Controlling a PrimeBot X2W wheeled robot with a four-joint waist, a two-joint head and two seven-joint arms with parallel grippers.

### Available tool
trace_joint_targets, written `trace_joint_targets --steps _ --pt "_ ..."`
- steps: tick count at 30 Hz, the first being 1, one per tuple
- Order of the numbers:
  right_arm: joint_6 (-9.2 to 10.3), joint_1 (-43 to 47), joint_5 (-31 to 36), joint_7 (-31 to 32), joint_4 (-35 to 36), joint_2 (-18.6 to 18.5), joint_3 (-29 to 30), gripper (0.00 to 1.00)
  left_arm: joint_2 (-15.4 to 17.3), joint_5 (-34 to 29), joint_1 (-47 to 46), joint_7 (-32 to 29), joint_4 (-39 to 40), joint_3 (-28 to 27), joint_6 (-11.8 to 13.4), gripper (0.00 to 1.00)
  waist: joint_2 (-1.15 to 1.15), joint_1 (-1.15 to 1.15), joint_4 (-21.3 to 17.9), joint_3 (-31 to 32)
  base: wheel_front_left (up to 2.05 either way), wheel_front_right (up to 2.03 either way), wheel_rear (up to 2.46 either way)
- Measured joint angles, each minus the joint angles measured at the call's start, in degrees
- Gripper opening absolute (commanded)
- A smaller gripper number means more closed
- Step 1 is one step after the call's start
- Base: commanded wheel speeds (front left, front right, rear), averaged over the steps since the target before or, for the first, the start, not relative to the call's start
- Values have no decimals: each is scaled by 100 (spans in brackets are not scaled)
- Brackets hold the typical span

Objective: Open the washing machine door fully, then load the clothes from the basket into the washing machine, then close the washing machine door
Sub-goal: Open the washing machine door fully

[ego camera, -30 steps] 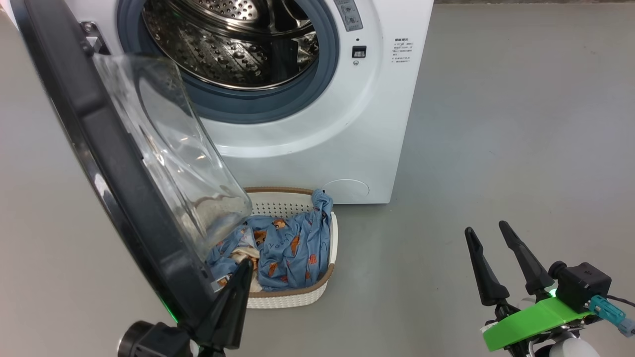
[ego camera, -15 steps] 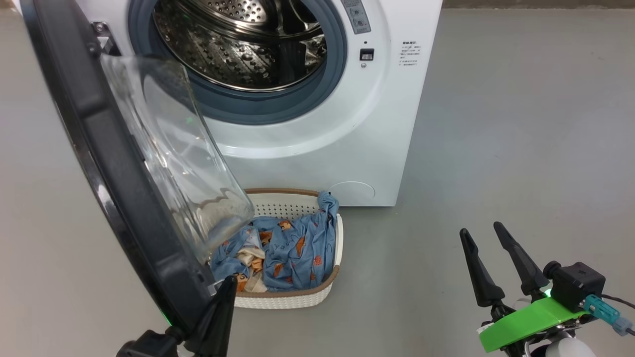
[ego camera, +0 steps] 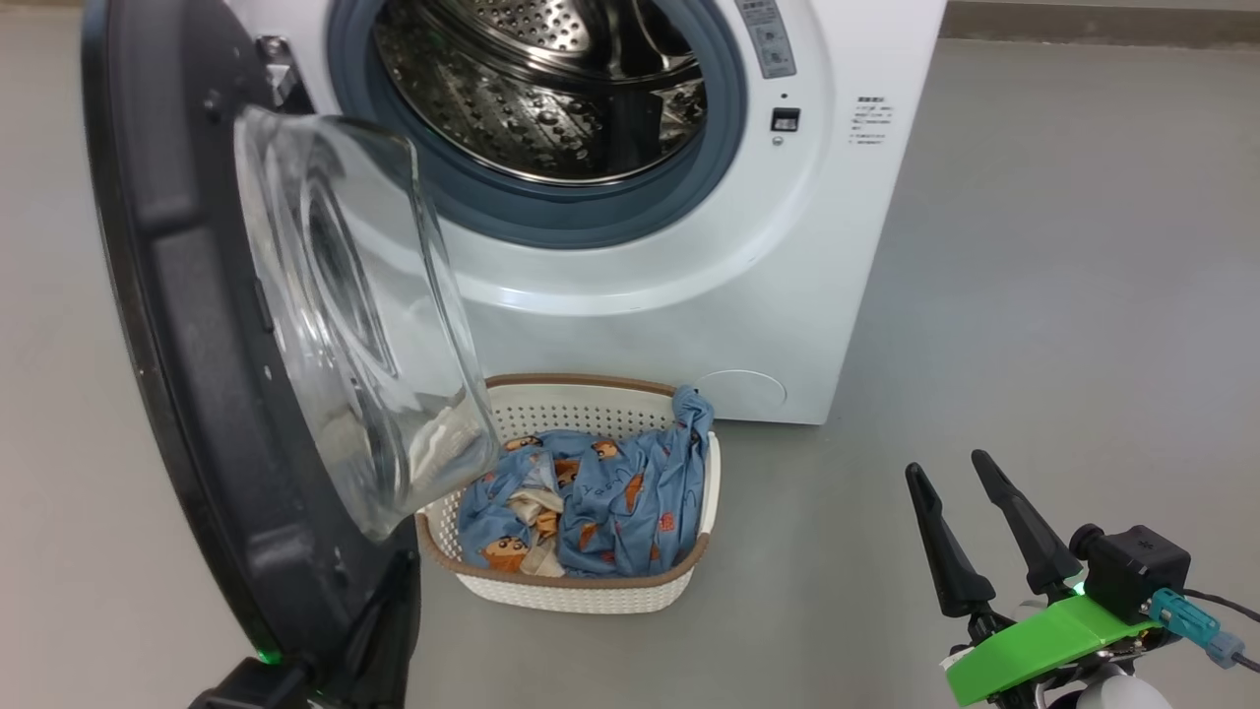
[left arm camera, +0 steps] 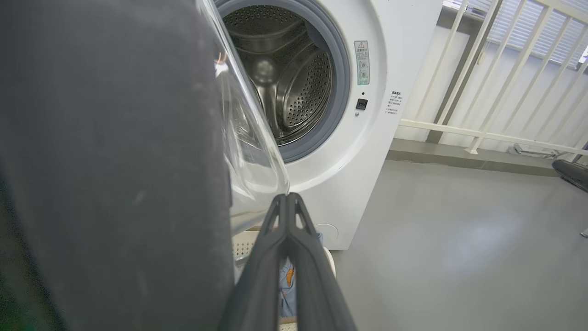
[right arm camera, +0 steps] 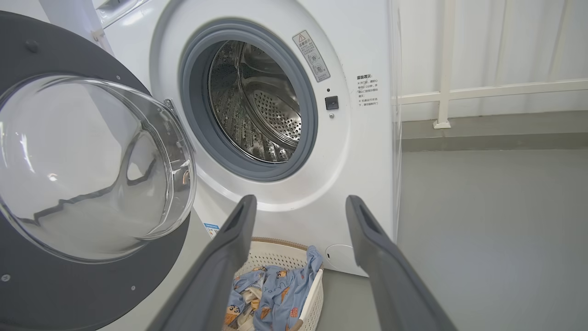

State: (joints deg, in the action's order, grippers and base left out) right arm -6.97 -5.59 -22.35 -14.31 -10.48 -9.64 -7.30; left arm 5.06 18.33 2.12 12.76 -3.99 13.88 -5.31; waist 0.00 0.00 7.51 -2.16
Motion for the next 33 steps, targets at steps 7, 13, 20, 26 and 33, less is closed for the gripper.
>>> trace_joint_targets --steps 7,13,20,26,33 --pt "0 1 0 0 2 12 18 100 114 34 0 -58 26 -118 64 0 0 0 235 3 0 0 0" --pt "0 1 0 0 3 47 26 100 248 51 -1 -66 88 -278 232 0 0 0 436 -7 0 0 0" --pt "0 1 0 0 8 88 53 100 341 129 2 -176 138 -523 423 0 0 0 642 -15 0 0 0" --pt "0 3 -1 0 13 103 68 100 475 267 4 -376 182 -756 513 0 0 0 780 -34 0 0 0" --pt "0 1 -1 0 27 118 73 100 709 448 -83 -576 153 -992 514 0 0 0 922 -176 0 0 0"
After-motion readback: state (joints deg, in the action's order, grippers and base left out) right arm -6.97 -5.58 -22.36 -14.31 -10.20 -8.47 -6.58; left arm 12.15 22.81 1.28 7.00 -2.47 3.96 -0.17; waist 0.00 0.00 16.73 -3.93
